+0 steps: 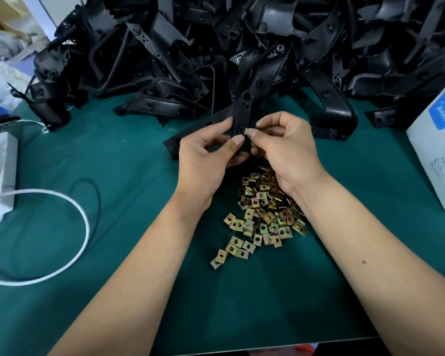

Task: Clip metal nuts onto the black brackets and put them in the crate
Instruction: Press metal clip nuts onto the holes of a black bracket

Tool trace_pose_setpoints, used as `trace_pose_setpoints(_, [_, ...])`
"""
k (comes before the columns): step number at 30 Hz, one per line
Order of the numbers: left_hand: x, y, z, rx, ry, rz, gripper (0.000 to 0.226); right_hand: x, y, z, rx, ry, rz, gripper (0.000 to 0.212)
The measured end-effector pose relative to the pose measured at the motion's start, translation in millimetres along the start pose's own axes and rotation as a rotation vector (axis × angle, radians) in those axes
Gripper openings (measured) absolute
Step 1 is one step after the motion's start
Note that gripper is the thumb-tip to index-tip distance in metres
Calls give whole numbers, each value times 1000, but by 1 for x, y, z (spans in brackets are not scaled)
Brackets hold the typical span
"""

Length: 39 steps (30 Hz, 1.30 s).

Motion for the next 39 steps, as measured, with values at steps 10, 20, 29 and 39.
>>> trace_pose_setpoints(10, [-3, -2, -1, 96, 58, -23, 39, -1, 3, 4, -19, 64, 13, 27])
trace_pose_setpoints(20, [3, -10, 7, 127, -49, -147, 39, 4, 9, 5, -125, 146, 165, 11])
trace_pose_setpoints(29, [10, -1, 23, 75, -380, -26, 36, 8, 5, 9, -1147, 401, 307, 12])
trace_pose_setpoints(39, [0, -7, 3, 60, -155, -8, 46, 6, 7, 11, -537, 116, 296, 16])
Point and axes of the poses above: each hand's wrist, its own x-axis towards the middle knuckle, its own z-axis out of the back of the hand, y = z × x, the point moved 1 cm from there along x, towards the middle knuckle, and after that the axes turned 7 degrees about y, right-handed, at the moved point
